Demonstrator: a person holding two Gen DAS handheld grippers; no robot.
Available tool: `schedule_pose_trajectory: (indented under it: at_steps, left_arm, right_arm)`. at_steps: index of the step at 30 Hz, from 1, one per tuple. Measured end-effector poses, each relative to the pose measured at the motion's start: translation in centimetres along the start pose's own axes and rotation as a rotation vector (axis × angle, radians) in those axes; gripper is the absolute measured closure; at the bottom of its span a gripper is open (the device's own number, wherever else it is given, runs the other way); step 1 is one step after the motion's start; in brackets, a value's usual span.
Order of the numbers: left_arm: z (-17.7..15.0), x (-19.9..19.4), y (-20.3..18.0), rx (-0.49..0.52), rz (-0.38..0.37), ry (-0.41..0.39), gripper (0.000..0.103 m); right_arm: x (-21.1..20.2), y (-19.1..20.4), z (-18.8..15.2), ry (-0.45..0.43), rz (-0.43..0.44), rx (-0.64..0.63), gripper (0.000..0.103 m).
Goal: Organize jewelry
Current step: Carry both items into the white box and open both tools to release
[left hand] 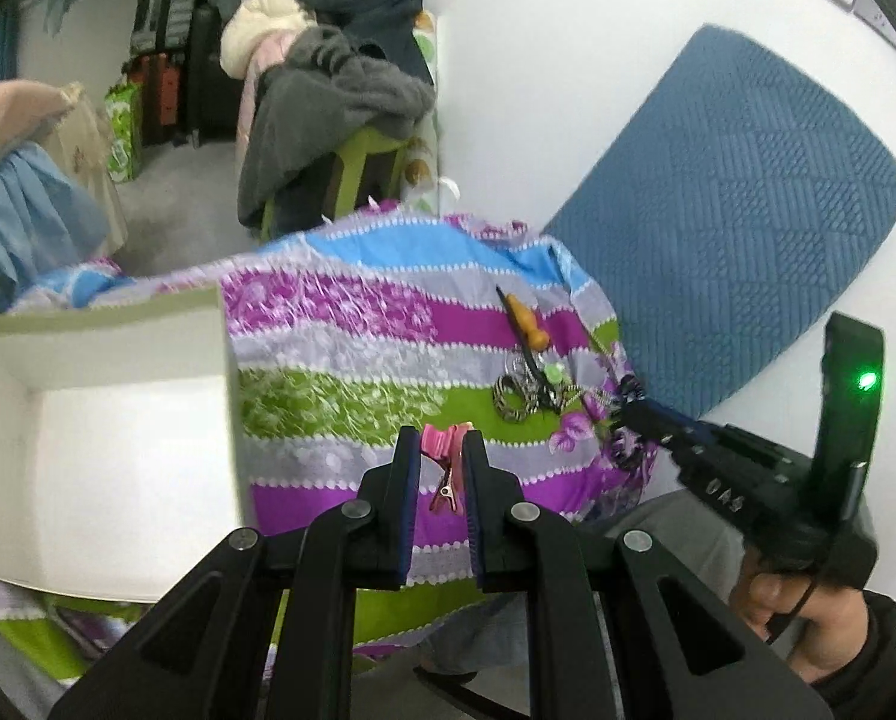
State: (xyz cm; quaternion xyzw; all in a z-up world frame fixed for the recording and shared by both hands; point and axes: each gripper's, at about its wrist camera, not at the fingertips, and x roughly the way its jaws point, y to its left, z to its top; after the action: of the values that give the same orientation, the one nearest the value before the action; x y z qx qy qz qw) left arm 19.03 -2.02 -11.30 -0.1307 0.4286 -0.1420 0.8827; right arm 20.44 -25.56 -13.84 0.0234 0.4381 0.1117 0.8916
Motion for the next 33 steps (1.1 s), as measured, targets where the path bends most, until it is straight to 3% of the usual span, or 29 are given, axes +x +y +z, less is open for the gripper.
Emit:
schedule_pose_trajectory:
  at_steps: [8, 18, 27, 33]
  left_arm:
    - [3.5, -6.9, 0.2, 0.013, 0.028, -0.099, 0.090]
    - [6.1, -13.9, 2.3, 0.023, 0.065, -0.192, 0.090]
    - [5.3, -16.9, 7.3, 0.000, 0.135, -0.219, 0.090]
    - [3.0, -15.6, 12.1, -0.060, 0.159, -0.171, 0.090]
  right_arm:
    - [-6.1, 3.5, 4.8, -0.118, 0.039, -0.043, 0.096]
    - [-10.1, 9.6, 8.1, -0.203, 0.131, -0.114, 0.096]
    - [-9.1, 15.5, 8.2, -0.211, 0.201, -0.162, 0.096]
    - [-4.9, 19.1, 6.7, -0.129, 0.224, -0.206, 0.096]
